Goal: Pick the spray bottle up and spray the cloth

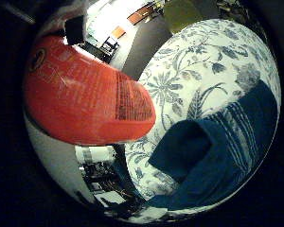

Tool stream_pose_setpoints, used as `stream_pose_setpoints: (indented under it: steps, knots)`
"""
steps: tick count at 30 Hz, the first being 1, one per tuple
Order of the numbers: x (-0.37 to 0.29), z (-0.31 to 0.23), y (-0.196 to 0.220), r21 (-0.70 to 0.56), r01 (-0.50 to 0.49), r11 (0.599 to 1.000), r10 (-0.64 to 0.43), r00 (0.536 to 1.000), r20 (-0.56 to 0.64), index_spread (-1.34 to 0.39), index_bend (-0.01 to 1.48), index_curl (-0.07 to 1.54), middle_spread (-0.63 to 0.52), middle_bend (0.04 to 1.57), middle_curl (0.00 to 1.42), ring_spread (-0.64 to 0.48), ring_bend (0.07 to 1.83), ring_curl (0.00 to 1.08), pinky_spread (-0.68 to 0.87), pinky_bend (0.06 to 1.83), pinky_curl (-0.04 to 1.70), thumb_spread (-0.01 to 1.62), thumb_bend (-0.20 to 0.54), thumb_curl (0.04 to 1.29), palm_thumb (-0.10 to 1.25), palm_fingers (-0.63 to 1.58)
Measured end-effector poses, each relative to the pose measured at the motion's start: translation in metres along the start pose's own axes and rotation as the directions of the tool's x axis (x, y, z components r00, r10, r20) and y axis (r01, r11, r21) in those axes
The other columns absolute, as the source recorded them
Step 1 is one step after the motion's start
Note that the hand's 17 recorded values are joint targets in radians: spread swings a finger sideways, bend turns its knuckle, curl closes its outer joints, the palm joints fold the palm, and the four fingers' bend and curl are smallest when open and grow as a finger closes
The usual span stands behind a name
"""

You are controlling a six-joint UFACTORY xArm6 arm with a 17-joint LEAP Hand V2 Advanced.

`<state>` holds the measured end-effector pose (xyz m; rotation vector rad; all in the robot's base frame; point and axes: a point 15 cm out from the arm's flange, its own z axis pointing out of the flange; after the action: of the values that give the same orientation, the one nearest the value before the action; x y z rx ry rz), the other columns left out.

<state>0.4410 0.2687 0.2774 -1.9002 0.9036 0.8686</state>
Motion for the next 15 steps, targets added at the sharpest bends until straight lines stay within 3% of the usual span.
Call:
stream_pose_setpoints:
  steps: [15]
  knots:
    - [0.003, 0.022, 0.002, -0.024, 0.006, 1.000, -0.006, 0.999, 0.033, -0.19, 1.11, 0.70, -0.08, 1.32, 0.56, -0.15, 1.44, 0.54, -0.25, 1.06, 1.02, 0.66, -0.020, 0.92, 1.08, 1.23]
